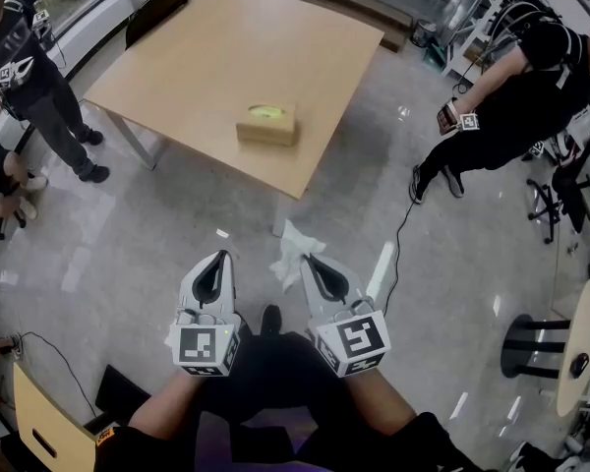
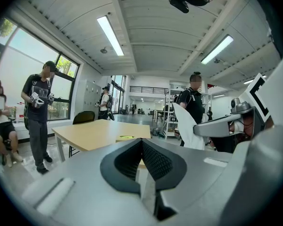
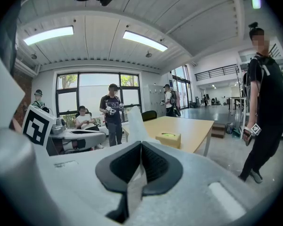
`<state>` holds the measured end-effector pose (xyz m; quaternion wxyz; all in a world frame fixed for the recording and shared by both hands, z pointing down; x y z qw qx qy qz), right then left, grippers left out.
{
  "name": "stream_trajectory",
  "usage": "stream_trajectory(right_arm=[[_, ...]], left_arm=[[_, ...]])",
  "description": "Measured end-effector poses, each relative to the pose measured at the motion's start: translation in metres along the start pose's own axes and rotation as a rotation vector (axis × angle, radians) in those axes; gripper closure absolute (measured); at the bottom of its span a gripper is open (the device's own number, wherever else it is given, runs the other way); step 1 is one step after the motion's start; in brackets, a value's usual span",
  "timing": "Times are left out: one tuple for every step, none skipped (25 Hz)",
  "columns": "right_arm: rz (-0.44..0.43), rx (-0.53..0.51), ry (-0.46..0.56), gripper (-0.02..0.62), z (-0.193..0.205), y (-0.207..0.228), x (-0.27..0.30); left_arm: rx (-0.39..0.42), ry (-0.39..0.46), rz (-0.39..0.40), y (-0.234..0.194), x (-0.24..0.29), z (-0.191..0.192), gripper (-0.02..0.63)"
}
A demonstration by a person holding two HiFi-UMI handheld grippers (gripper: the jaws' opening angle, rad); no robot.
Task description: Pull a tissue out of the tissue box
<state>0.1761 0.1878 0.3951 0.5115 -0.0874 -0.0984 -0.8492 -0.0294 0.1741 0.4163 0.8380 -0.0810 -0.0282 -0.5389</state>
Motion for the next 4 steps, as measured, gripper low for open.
stream_trajectory(right_arm=[[0.0,0.0,0.0,0.598,0.0002,0.0007,-0.0001],[-0.001,0.001,0.0,0.598,0.0003,0.0015,-0.0001],[-0.002,0.001,0.0,0.6,0.0004,0.0024,-0.0001],[-0.002,0.001,0.0,0.598,0.0005,0.0032,0.0]], left_arm=[[0.0,0.001,0.001,0.0006,0.0008,0.0,0.588],[0.001,0.001,0.002,0.0012,0.0016,0.0001,0.588],[0.001,0.001,0.003,0.0017,0.0025,0.0001,0.588],[0.001,0.001,0.003,0.0023,0.0034,0.0002,0.588]])
Point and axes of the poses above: the fingertips, and each gripper's own axes: x forward along the fingers, y to its right, z out of its underside, the point moved 9 cm from there along -x, backward along the fingers, and after that the axes turned 2 degrees about y, right-handed, at the moved point
